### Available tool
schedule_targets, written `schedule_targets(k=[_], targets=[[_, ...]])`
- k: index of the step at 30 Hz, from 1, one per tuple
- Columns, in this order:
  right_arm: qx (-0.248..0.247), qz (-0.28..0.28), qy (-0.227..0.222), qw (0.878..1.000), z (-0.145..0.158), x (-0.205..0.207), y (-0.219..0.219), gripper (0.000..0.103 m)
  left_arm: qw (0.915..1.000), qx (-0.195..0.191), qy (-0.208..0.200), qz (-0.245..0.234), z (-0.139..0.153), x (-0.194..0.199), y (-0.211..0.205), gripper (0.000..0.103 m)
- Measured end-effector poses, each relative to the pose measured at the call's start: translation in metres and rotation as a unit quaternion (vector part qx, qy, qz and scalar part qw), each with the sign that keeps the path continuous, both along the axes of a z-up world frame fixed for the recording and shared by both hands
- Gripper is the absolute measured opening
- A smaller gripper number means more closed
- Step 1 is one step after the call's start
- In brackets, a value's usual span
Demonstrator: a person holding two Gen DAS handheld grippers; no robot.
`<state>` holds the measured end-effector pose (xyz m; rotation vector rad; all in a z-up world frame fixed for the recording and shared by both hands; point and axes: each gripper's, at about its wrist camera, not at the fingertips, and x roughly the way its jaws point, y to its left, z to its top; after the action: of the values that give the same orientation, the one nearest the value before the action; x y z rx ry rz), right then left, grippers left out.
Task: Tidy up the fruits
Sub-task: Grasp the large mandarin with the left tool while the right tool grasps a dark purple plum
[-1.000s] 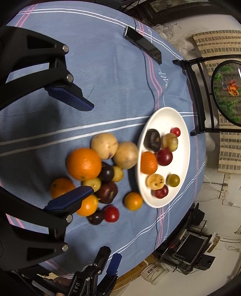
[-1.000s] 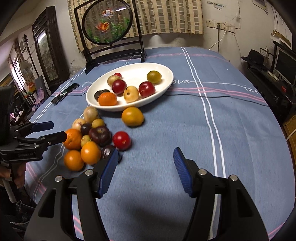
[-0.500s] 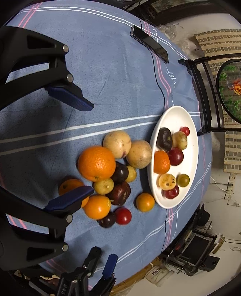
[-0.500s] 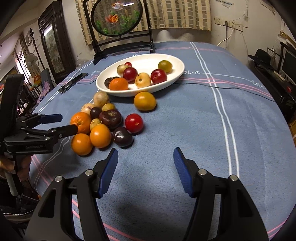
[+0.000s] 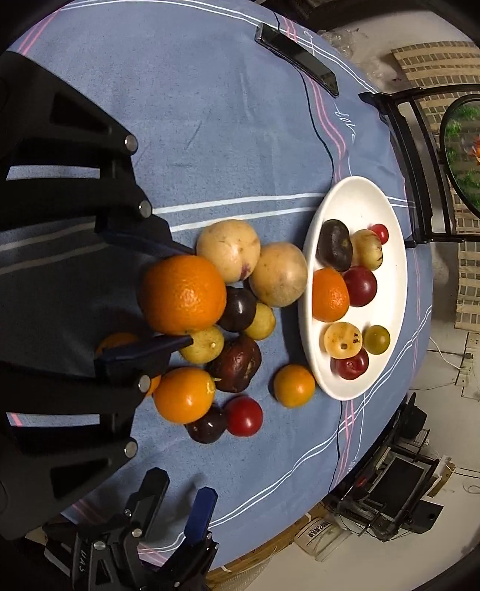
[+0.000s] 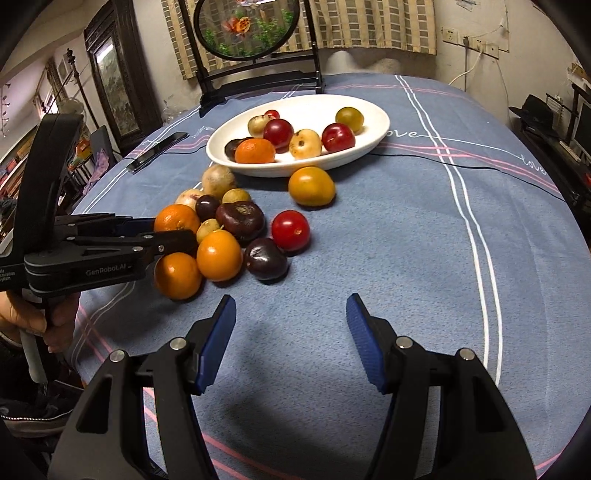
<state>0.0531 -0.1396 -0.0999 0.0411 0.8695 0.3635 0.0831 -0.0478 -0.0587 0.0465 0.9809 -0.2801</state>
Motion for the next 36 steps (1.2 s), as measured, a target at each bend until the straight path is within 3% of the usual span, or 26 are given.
schedule_targets(k=[11, 17, 20, 26, 29, 32, 36], targets=[[-0.017, 0.017, 0.006, 1.0, -0.003, 0.001, 0.02, 0.063, 0.9997, 0.002, -0.021, 0.014, 0.011, -0.02, 0.022, 0.042], [-0.072, 0.012, 0.004, 0.997, -0.009, 0.005, 0.034, 0.063, 0.9995, 0.004, -0.018, 0.028, 0.006, -0.023, 0.038, 0.042], [-0.09, 0.004, 0.006, 0.996, -0.01, 0.015, 0.039, 0.051, 0.9995, 0.002, -0.015, 0.027, 0.003, -0.023, 0.042, 0.042], [-0.113, 0.002, 0.003, 0.994, -0.009, 0.035, 0.049, 0.048, 0.9995, -0.008, -0.01, 0.03, -0.001, -0.02, 0.05, 0.042], [-0.109, 0.01, 0.005, 0.994, -0.012, 0.042, 0.054, 0.029, 0.9994, -0.013, -0.008, 0.03, -0.002, -0.018, 0.051, 0.042], [-0.119, 0.01, -0.003, 0.993, -0.012, 0.042, 0.059, 0.029, 0.9994, -0.014, -0.008, 0.029, -0.002, -0.017, 0.051, 0.042], [-0.094, 0.009, -0.001, 0.996, -0.01, 0.039, 0.049, 0.029, 0.9994, -0.014, -0.007, 0.032, -0.001, -0.017, 0.05, 0.042]])
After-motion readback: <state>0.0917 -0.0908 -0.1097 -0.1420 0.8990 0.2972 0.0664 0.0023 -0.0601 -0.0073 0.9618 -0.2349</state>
